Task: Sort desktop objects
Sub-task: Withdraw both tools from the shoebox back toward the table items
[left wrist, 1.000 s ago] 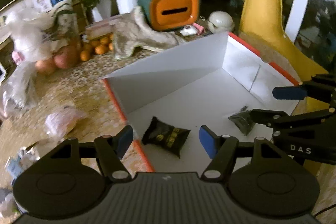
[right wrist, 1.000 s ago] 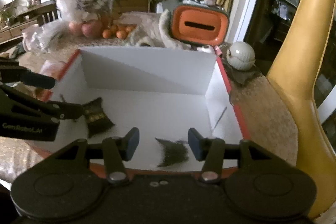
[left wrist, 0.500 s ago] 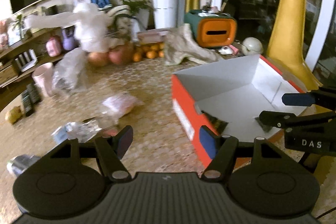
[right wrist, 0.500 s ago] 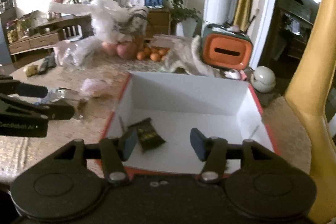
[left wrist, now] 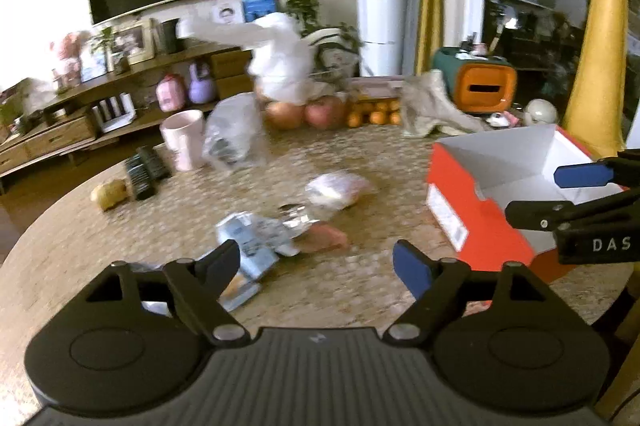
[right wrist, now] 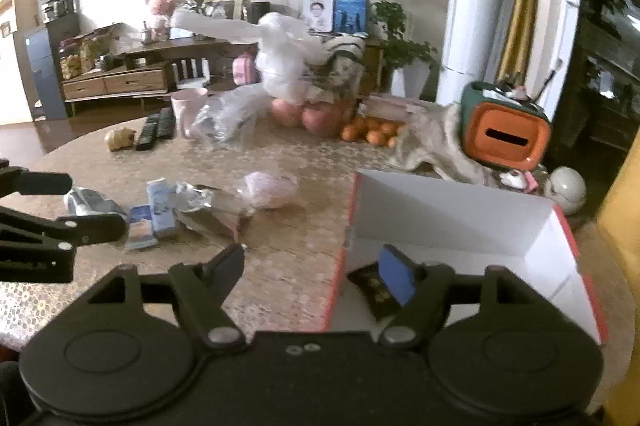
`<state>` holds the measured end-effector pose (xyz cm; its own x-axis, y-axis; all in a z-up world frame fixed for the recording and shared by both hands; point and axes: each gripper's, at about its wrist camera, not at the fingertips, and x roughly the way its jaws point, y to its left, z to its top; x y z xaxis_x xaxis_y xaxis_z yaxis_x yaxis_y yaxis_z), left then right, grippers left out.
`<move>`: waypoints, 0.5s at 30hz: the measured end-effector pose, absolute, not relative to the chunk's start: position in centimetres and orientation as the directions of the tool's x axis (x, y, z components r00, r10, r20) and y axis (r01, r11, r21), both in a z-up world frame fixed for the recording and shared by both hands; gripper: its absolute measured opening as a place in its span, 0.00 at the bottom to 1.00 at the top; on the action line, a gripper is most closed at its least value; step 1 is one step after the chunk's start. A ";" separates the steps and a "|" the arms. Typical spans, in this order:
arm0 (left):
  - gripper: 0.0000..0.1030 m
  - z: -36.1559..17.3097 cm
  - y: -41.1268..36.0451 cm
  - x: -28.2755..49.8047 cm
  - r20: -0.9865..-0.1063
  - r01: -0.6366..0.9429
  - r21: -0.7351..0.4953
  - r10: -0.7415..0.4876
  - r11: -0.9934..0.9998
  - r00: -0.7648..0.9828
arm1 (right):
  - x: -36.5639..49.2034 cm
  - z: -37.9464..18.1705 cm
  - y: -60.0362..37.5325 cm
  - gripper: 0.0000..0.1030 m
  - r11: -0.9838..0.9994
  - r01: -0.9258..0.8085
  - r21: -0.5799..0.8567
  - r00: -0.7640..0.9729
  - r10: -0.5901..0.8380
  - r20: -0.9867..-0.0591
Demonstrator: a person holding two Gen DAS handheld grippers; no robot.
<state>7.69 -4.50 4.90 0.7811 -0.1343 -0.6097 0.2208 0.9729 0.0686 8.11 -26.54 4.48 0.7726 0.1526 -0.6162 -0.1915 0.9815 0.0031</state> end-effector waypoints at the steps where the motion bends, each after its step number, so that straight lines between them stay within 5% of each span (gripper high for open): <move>1: 0.87 4.7 -4.0 7.5 -0.610 0.216 0.069 -0.130 0.974 0.782 | 8.2 4.4 -26.1 0.75 0.981 -0.195 0.008 0.772 0.159 -0.615; 5: 1.00 4.0 -2.4 7.1 -0.618 0.192 0.068 -0.109 0.979 0.778 | 8.7 4.1 -24.7 0.76 0.978 -0.209 0.019 0.769 0.176 -0.614; 15: 1.00 2.2 1.9 7.6 -0.622 0.118 0.042 -0.066 0.992 0.780 | 10.7 2.5 -21.6 0.80 0.973 -0.226 0.040 0.771 0.204 -0.603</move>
